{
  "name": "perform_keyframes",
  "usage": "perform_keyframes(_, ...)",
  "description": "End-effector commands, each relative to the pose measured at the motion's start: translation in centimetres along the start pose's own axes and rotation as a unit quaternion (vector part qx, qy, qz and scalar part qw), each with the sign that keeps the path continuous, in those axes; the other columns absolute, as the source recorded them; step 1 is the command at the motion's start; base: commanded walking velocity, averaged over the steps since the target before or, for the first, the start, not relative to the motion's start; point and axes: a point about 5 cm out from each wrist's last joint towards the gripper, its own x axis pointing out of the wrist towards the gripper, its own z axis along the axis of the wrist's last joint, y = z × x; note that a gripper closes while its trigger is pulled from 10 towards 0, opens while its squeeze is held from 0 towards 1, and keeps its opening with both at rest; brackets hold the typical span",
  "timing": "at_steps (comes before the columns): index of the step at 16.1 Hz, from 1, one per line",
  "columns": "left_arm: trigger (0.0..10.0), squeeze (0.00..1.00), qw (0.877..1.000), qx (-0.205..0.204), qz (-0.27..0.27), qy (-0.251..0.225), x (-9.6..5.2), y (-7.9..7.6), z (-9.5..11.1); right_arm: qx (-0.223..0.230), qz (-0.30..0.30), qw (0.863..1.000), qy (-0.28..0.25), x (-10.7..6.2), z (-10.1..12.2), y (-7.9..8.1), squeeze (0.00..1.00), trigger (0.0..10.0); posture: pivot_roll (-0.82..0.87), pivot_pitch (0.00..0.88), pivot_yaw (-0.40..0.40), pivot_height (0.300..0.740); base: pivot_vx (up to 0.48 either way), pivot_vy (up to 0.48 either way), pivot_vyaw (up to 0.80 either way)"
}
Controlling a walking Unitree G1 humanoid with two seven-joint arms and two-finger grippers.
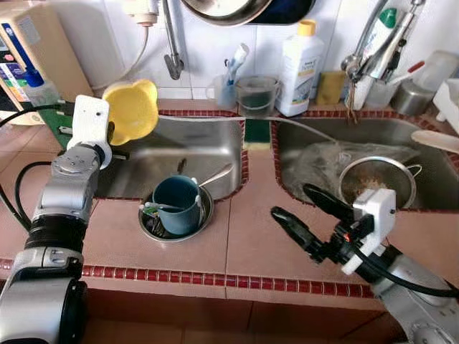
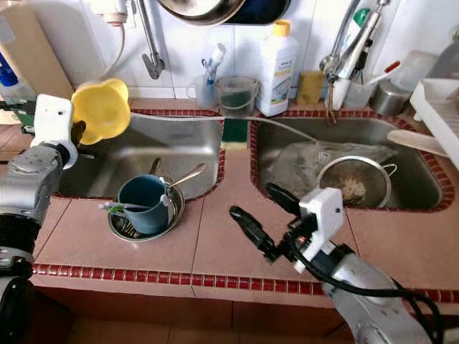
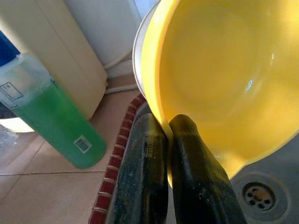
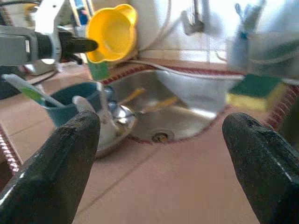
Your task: Kitchen organization
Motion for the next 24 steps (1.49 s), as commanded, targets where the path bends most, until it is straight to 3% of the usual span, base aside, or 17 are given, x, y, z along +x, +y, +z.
perform_keyframes(1, 10.0, 0.00, 1.000, 0.015, 0.012, -0.012, 0.2, 0.7, 0.8, -0.005, -0.013, 1.000, -0.006, -0.3, 0.6, -0.2, 0.00, 10.0, -0.25, 0.089, 0.122, 0.740, 0.000, 0.000, 0.00)
perform_keyframes(7, 10.0, 0.00, 0.997, 0.072, 0.004, -0.005, 0.4, -0.2, 0.1, 0.005, -0.024, 1.000, -0.002, -0.6, 0.7, -0.1, 0.00, 10.0, -0.26, 0.083, 0.128, 0.740, 0.000, 0.000, 0.00)
perform_keyframes(14, 10.0, 0.00, 0.996, 0.089, -0.001, 0.020, 0.5, -0.6, -1.1, 0.013, -0.014, 1.000, 0.002, -0.7, 0.6, 0.3, 0.00, 10.0, -0.26, 0.075, 0.129, 0.740, 0.000, 0.000, 0.00)
perform_keyframes(17, 10.0, 0.00, 0.993, 0.107, 0.006, 0.054, 0.6, -0.5, -2.2, 0.016, -0.010, 1.000, 0.002, -0.6, 0.6, 0.6, 0.00, 10.0, -0.27, 0.077, 0.132, 0.740, 0.000, 0.000, 0.00)
perform_keyframes(22, 10.0, 0.00, 0.993, 0.107, -0.002, 0.057, 0.7, -0.7, -2.3, 0.016, -0.012, 1.000, 0.003, -0.7, 0.6, 0.6, 0.00, 10.0, -0.27, 0.081, 0.133, 0.740, 0.000, 0.000, 0.00)
perform_keyframes(23, 10.0, 0.69, 0.993, 0.105, -0.004, 0.056, 0.7, -0.8, -2.3, 0.016, -0.012, 1.000, 0.002, -0.7, 0.6, 0.5, 0.00, 10.0, -0.27, 0.081, 0.133, 0.740, 0.000, 0.000, 0.00)
perform_keyframes(24, 10.0, 0.76, 0.992, 0.109, 0.001, 0.063, 0.7, -0.7, -2.5, 0.016, -0.012, 1.000, 0.001, -0.7, 0.6, 0.5, 0.00, 10.0, -0.26, 0.081, 0.133, 0.740, 0.000, 0.000, 0.00)
